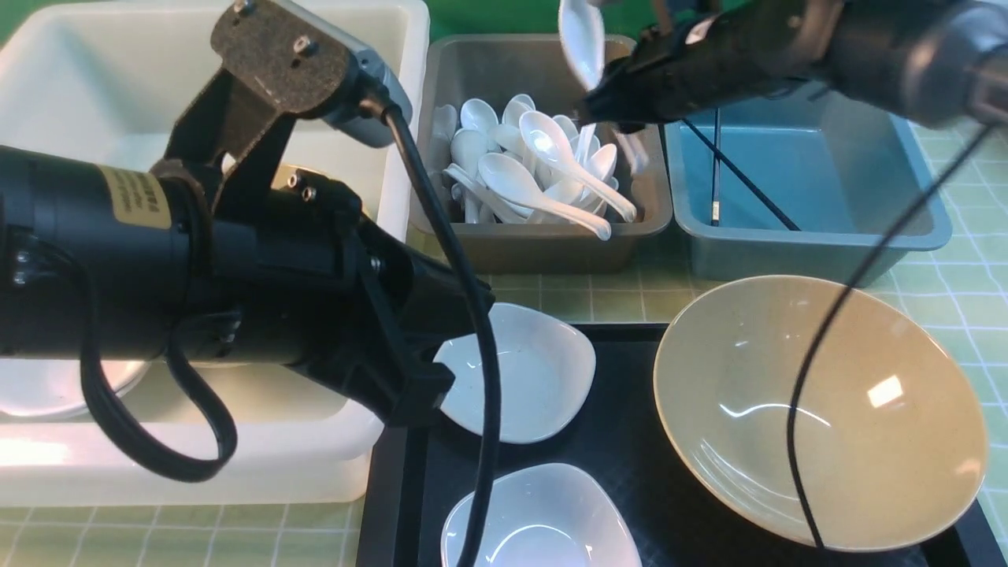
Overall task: On green table put chopsticks spoon bowls plates into blue grey white boxes.
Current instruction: 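Place the white spoon into the bin of spoons with the right gripper, then grasp the large bowl on the tray by its rim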
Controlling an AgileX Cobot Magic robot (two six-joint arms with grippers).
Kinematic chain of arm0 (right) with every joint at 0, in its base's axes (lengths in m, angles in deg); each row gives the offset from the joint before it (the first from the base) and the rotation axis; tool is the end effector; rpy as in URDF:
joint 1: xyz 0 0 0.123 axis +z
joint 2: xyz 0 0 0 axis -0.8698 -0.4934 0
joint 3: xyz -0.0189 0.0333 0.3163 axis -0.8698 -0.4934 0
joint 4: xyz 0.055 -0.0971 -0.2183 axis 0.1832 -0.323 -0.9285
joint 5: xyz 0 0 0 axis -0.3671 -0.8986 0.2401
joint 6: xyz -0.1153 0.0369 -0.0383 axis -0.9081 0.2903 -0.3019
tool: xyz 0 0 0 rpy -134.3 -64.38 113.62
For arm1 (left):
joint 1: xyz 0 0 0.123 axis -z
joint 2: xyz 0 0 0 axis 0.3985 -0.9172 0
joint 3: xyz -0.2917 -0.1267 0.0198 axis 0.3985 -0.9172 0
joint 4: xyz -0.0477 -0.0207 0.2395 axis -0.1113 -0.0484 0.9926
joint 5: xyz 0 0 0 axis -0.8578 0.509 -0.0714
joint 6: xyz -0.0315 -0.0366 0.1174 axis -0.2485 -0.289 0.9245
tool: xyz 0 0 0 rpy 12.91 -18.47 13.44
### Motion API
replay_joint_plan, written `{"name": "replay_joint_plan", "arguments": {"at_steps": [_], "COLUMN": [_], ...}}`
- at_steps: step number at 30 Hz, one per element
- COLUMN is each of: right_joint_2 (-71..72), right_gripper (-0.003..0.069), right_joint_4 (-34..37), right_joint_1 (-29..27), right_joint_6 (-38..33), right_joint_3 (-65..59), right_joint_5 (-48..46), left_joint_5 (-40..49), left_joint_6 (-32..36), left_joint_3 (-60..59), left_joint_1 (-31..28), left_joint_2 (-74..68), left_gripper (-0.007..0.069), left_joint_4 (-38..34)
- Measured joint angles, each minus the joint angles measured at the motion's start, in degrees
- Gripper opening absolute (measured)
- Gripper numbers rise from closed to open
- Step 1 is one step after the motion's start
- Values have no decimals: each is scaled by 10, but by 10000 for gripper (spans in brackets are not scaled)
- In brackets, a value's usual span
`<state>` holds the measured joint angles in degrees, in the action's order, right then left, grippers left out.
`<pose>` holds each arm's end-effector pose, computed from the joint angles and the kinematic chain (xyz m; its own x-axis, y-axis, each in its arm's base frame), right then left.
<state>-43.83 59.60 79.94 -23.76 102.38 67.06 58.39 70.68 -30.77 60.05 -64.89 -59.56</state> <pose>0.5082 0.1965 0.2954 -0.4651 -0.1903 -0.8646 -0.4426 0.8958 0.0410 0.1585 -0.1597 0.3717 -0.3862 0.4573 -0.8011 0.8058 0.5899 -0.0518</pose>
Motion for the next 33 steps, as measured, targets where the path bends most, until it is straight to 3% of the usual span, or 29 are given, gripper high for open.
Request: {"name": "replay_joint_plan", "arguments": {"at_steps": [1,3,4,7,11,12,13,14,17,20,23,24,27,28,33], "right_joint_2": [-4,-13,-15,-6,23,43,45,72,108,184,271,276,370,395,504], "right_gripper": [328,430,524,639,682,688,688,685,648,531,342,329,115,76,25], "right_joint_4": [0,0,0,-1,-4,-5,-5,-8,-11,-18,-25,-25,-26,-25,-12], "right_joint_1": [0,0,0,0,-5,-13,-14,-23,-35,-43,-43,-43,-43,-43,-43], "right_joint_6": [0,2,2,2,-16,-38,-38,-49,-43,-32,-31,-31,-31,-32,-47], "right_joint_3": [4,31,50,81,128,154,157,176,182,147,52,45,-85,-123,-271], "right_joint_5": [-3,-30,-53,-120,-263,-348,-348,-425,-452,-452,-452,-452,-452,-452,-446], "left_joint_5": [0,0,2,13,26,30,30,31,27,20,26,27,30,30,31], "left_joint_6": [0,0,0,0,-4,-22,-22,-38,-48,-43,-43,-43,-43,-43,-31], "left_joint_3": [0,0,0,0,0,0,0,0,1,16,61,64,119,131,183], "left_joint_1": [0,0,0,0,0,0,0,0,0,0,0,0,0,0,0], "left_joint_2": [0,0,0,0,0,-4,-4,-12,-38,-91,-152,-152,-215,-230,-325], "left_gripper": [-1,-1,-1,-1,-1,0,0,1,3,40,105,111,218,249,459], "left_joint_4": [0,0,0,0,0,3,3,4,6,7,8,8,6,3,-23]}}
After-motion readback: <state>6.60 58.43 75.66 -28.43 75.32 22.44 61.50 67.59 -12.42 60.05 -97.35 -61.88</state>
